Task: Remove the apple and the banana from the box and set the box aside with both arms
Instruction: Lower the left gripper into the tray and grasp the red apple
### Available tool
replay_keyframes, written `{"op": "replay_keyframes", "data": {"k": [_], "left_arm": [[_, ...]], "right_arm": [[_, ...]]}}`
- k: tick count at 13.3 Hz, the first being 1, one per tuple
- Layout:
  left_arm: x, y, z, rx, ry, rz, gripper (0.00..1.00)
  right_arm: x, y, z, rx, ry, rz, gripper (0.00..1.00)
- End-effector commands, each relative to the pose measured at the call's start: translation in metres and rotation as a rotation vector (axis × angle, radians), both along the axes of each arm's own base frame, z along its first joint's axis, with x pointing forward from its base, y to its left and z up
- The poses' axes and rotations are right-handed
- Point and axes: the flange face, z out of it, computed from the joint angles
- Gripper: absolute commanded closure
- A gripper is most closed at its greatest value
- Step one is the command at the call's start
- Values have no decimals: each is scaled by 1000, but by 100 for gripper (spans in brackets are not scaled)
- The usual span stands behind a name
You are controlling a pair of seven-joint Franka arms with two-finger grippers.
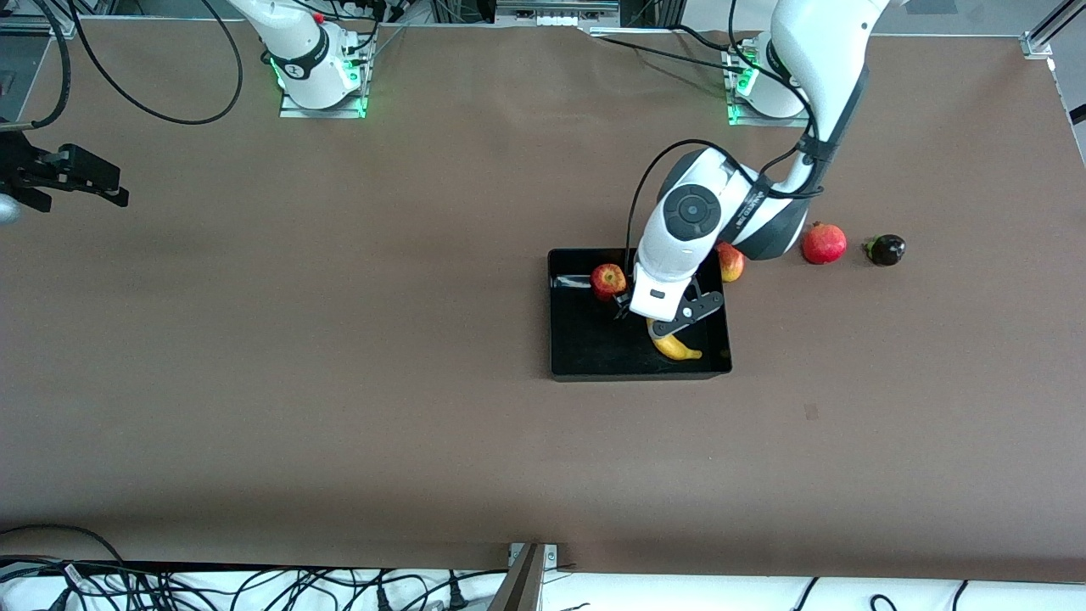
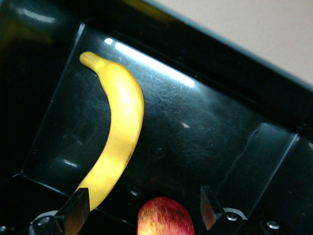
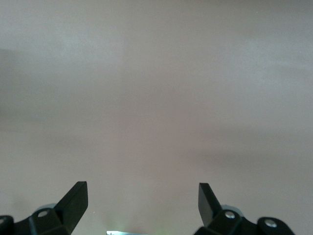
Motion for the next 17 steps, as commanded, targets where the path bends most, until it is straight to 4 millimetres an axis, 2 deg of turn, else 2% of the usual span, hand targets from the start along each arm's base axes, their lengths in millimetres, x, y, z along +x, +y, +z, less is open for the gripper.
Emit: {"op": "replay_keyframes", "data": {"k": [1, 7, 12, 15, 17], "left_arm": [[-14, -12, -14, 15, -19, -18, 0], [-26, -33, -29, -18, -10, -49, 0], [-49, -48, -49, -53, -8, -83, 0], [-60, -47, -62, -41, 20, -93, 0], [-61, -47, -64, -40, 23, -93, 0]], "right_arm": [[2, 0, 5, -8, -4, 0, 0], [2, 0, 4, -8, -1, 0, 0], [1, 0, 4, -8, 1, 0, 0], [1, 0, 4, -8, 1, 0, 0], [2, 0, 4, -8, 0, 0, 0]]}}
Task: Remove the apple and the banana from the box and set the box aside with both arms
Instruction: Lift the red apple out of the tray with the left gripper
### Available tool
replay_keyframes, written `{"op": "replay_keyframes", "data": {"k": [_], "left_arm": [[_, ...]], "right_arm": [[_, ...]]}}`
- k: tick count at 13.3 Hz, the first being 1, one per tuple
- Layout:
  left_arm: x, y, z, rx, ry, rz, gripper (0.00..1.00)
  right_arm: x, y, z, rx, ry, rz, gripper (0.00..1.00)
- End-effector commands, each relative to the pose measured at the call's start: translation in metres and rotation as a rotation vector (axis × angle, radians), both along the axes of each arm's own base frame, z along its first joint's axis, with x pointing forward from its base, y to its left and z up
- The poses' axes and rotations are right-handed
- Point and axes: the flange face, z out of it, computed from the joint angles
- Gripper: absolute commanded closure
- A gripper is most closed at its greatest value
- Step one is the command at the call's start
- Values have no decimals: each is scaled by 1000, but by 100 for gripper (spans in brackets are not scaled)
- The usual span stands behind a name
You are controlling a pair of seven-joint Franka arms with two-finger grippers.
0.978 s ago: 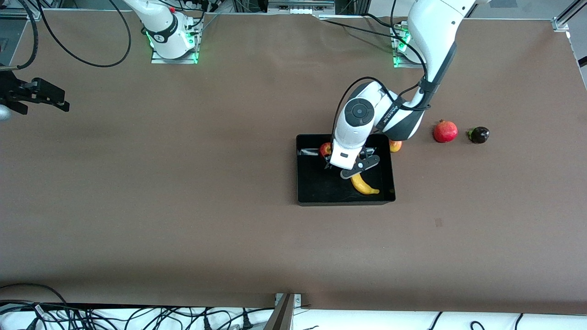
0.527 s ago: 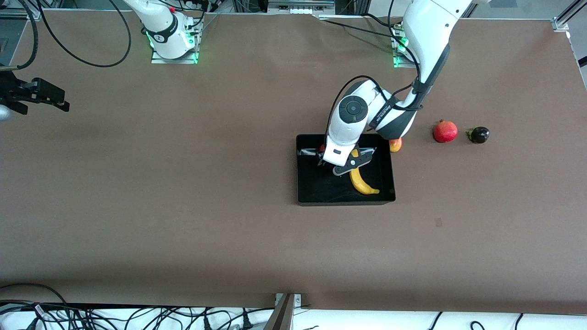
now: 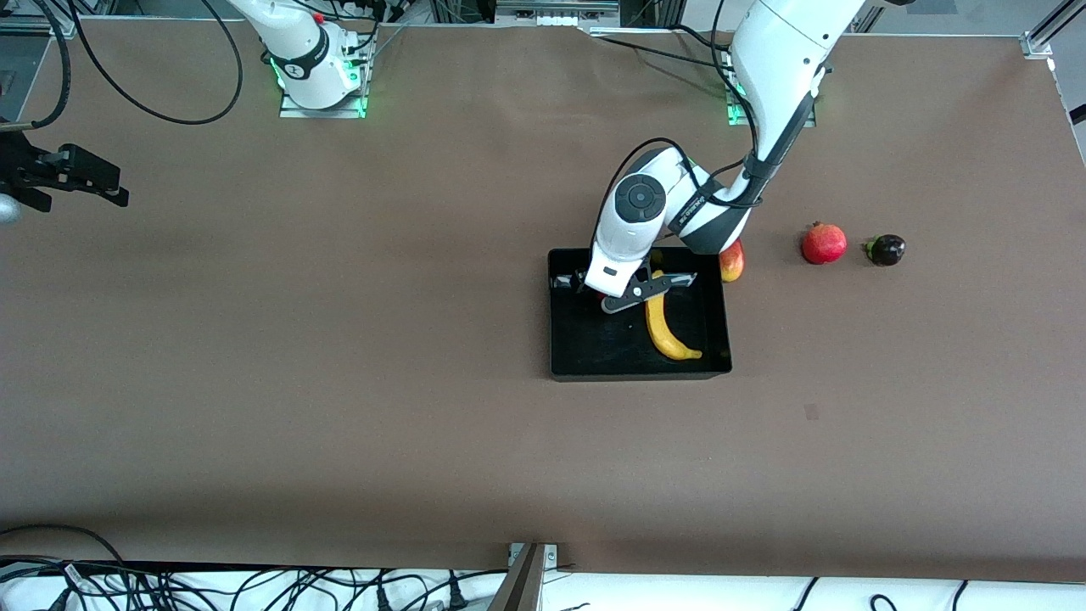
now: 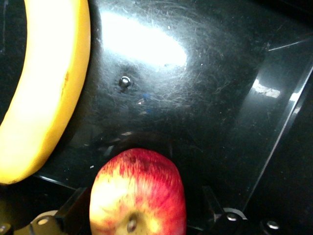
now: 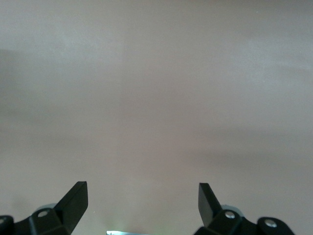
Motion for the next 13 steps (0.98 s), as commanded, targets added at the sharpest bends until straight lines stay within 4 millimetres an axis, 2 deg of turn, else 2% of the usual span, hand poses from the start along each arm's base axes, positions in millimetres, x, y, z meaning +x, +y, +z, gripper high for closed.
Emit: {"op": "replay_keyframes", "data": {"k": [1, 2, 4, 5, 6, 8, 9, 10, 13], "left_arm": [[-5, 0, -3, 9, -12, -2, 0], [-5, 0, -5, 10, -9, -2, 14], [-5, 1, -4, 10, -10, -4, 69], [-5, 1, -4, 10, -10, -10, 88], [-5, 0, -4, 10, -11, -18, 99], [-4, 1, 2, 13, -13, -20, 100], [-1, 0, 11, 15, -19, -19, 100], [2, 0, 29, 31, -19, -35, 100], [26, 14, 96, 48, 22, -41, 100]], "right_arm": [[2, 0, 4, -8, -1, 0, 0], [2, 0, 4, -8, -1, 0, 0], [2, 0, 4, -8, -1, 0, 0], [2, 0, 4, -8, -1, 0, 0], [2, 0, 4, -8, -1, 0, 0], [2, 0, 4, -8, -2, 0, 0], [2, 0, 4, -8, -2, 0, 0], [2, 0, 4, -8, -2, 0, 0], [2, 0, 4, -8, -2, 0, 0]]}}
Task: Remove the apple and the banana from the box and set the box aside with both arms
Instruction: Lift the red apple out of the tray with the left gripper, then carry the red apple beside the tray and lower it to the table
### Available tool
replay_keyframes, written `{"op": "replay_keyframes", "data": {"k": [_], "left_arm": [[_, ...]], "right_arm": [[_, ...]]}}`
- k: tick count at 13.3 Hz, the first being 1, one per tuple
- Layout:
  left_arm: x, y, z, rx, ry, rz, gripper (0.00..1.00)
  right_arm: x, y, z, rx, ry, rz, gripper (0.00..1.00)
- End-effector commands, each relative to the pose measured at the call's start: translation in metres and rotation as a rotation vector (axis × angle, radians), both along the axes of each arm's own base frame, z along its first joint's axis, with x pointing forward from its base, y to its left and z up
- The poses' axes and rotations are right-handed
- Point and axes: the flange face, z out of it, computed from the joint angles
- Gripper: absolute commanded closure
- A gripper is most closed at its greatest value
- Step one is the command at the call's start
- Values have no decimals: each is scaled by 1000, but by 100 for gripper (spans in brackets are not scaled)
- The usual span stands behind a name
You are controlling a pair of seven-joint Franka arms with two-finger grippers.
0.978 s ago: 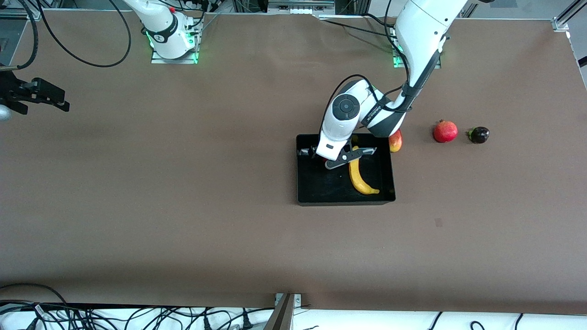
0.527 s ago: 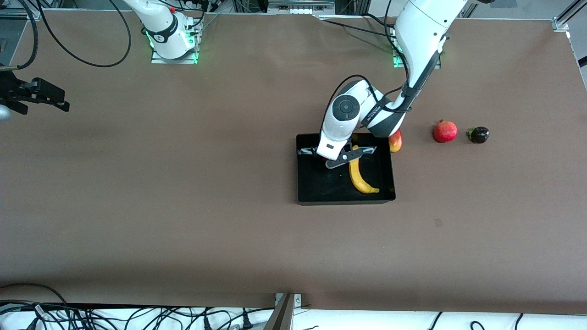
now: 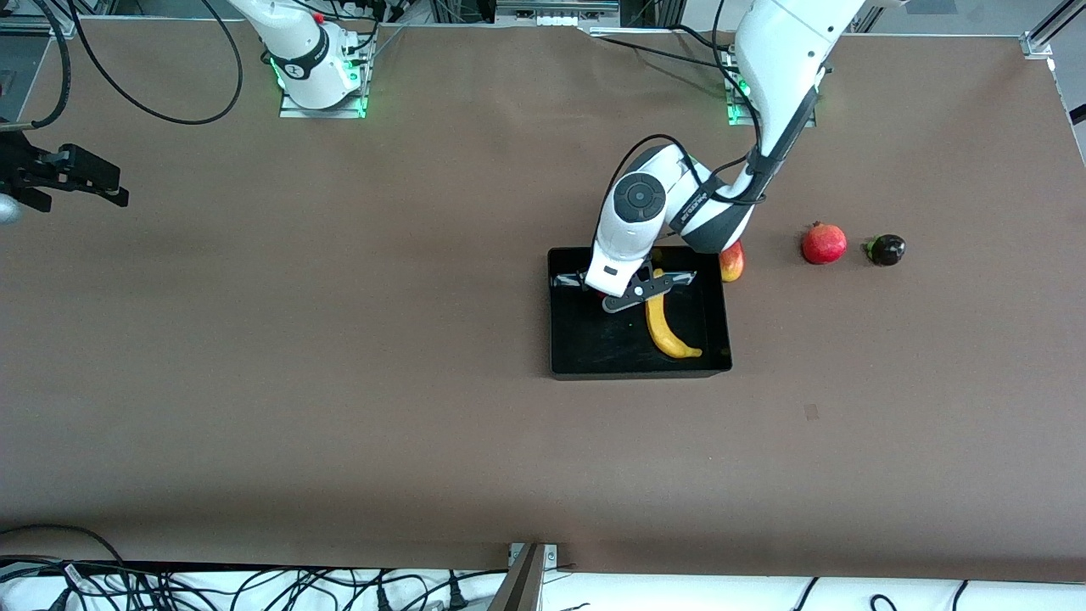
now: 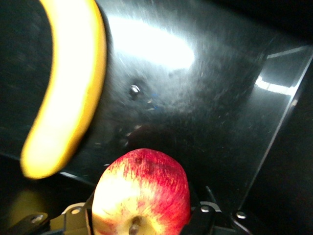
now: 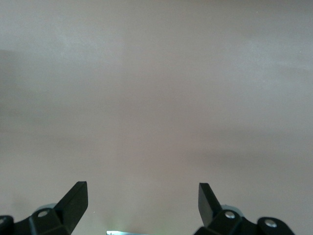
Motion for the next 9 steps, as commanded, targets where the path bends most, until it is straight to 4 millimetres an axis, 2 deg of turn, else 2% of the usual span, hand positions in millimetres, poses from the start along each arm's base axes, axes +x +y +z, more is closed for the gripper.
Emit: {"op": "replay_keyframes", "data": {"k": [1, 4, 5, 7, 9], "left_arm": [[23, 23, 77, -9, 16, -33, 100], [47, 72, 141, -49, 28, -66, 100], [59, 91, 155, -59, 52, -89, 100], [78, 133, 166, -62, 73, -110, 100], [91, 178, 164, -65, 104, -166, 100]], "right_arm": [[2, 1, 4, -8, -2, 2, 0], [2, 1, 4, -8, -2, 2, 0], [2, 0, 4, -8, -2, 0, 0], [2, 0, 4, -8, -2, 0, 0], [2, 0, 4, -8, -2, 0, 0]]}}
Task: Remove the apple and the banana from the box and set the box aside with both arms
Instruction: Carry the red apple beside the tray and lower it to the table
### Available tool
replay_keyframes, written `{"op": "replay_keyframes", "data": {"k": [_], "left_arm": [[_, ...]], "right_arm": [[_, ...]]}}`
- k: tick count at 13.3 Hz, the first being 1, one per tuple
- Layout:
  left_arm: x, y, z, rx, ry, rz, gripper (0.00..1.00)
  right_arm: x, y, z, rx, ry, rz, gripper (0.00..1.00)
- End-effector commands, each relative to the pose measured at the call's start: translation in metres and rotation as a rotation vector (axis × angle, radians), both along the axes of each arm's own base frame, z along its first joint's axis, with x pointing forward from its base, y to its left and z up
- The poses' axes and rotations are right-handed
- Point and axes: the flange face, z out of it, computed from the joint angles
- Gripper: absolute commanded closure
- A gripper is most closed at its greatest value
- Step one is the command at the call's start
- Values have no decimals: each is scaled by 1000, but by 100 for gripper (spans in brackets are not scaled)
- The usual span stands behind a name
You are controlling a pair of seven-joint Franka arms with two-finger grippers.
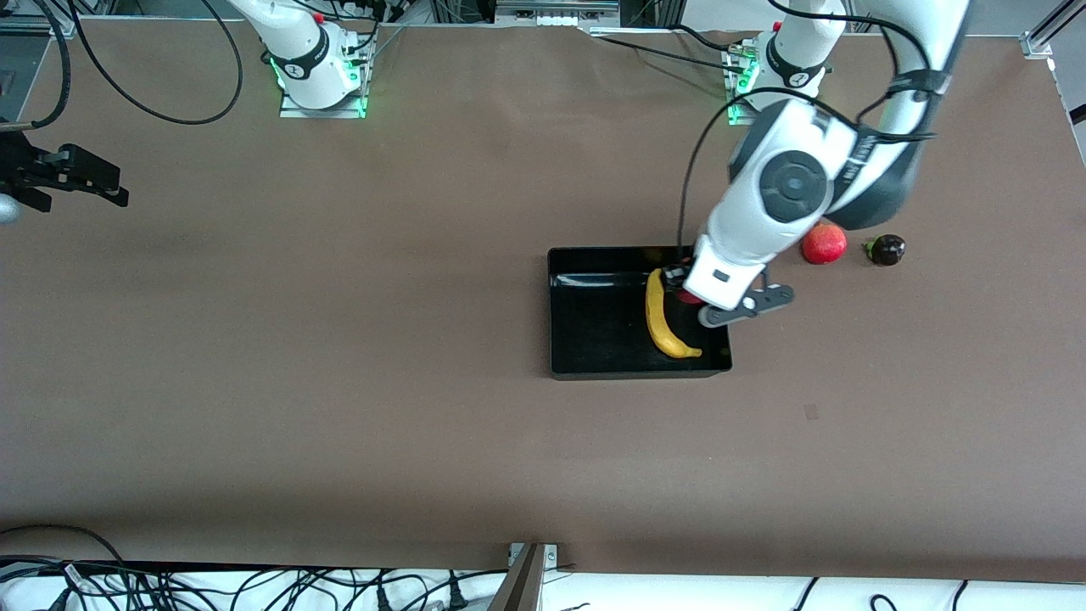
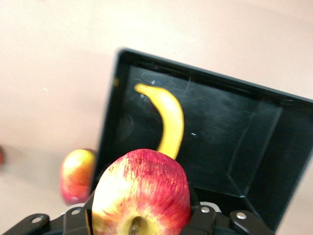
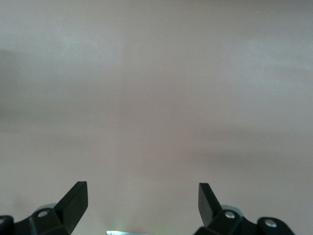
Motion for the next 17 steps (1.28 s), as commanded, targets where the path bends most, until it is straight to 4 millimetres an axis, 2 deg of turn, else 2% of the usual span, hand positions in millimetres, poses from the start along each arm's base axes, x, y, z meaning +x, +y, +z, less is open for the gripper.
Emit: {"op": "replay_keyframes", "data": {"k": [1, 4, 7, 8, 10, 12, 15, 17], "left_arm": [[15, 56, -3, -36, 61, -108, 100], [26, 122, -13, -65, 97, -217, 100], [43, 186, -35, -77, 73, -260, 100], [48, 201, -43, -74, 53, -259, 100], [62, 218, -63, -72, -6, -248, 100], [70, 221, -83, -72, -70, -234, 100], [52, 223, -123, -60, -149, -224, 100], [42, 221, -141, -56, -175, -225, 100]], "right_arm": [[2, 0, 4, -8, -2, 0, 0], [2, 0, 4, -8, -2, 0, 0], [2, 0, 4, -8, -2, 0, 0], [2, 0, 4, -8, -2, 0, 0], [2, 0, 4, -8, -2, 0, 0], [2, 0, 4, -8, -2, 0, 0], [2, 0, 4, -8, -1, 0, 0], [2, 2, 4, -8, 1, 3, 0]]}}
